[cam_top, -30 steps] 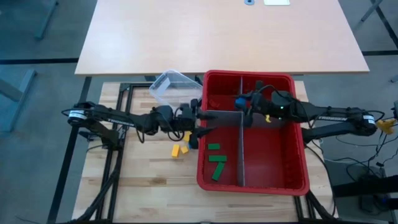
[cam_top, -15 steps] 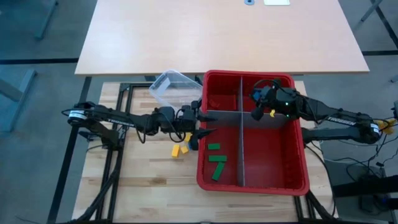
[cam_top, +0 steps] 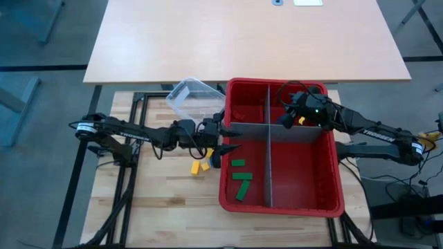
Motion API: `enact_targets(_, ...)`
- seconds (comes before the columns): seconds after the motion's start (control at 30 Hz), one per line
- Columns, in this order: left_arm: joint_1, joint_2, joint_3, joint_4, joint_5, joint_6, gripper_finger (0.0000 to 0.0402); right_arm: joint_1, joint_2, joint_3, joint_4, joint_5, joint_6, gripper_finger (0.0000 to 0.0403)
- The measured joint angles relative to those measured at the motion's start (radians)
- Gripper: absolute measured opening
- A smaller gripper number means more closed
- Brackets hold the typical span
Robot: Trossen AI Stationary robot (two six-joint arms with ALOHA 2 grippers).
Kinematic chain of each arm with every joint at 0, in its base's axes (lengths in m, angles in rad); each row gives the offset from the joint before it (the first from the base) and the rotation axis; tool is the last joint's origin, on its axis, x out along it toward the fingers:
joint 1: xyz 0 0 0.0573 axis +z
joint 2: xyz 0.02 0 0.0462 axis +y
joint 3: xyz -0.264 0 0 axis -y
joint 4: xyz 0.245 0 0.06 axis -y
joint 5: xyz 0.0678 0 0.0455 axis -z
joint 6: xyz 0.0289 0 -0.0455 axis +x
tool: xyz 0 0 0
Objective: Sort blocks
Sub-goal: Put the bottom blue block into the top right of the red bin, then put the blue block into the top right of the red bin
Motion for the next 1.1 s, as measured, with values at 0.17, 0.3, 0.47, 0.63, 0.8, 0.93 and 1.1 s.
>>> enact_targets(0.17,0.000,0.000,0.000,-0.008,0.000,0.003,0.0174,0.000,-0.002,0.000,0.001,-0.003,-0.012,0.0201)
enact_targets(0.3,0.000,-0.005,0.000,-0.032,-0.001,0.008,0.0180,0.000,-0.034,-0.003,-0.004,-0.026,-0.012,0.0192)
enact_targets(0.47,0.000,-0.032,0.000,-0.096,-0.002,0.020,0.0187,0.000,-0.163,-0.041,-0.038,-0.105,0.046,0.0177)
enact_targets(0.63,-0.002,-0.075,-0.001,-0.199,-0.002,0.028,0.0186,0.000,-0.372,-0.146,-0.038,-0.223,0.141,0.0162)
enact_targets(0.8,-0.002,-0.177,-0.001,-0.436,-0.032,0.048,0.0180,0.001,-0.589,-0.249,-0.040,-0.317,0.194,0.0148)
enact_targets(0.93,-0.012,-0.288,-0.015,-0.596,-0.117,0.028,0.0176,0.001,-0.756,-0.292,-0.013,-0.401,0.220,0.0138)
enact_targets(1.1,-0.046,-0.394,-0.103,-0.607,-0.187,0.027,0.0173,0.001,-0.755,-0.282,0.035,-0.499,0.236,0.0124)
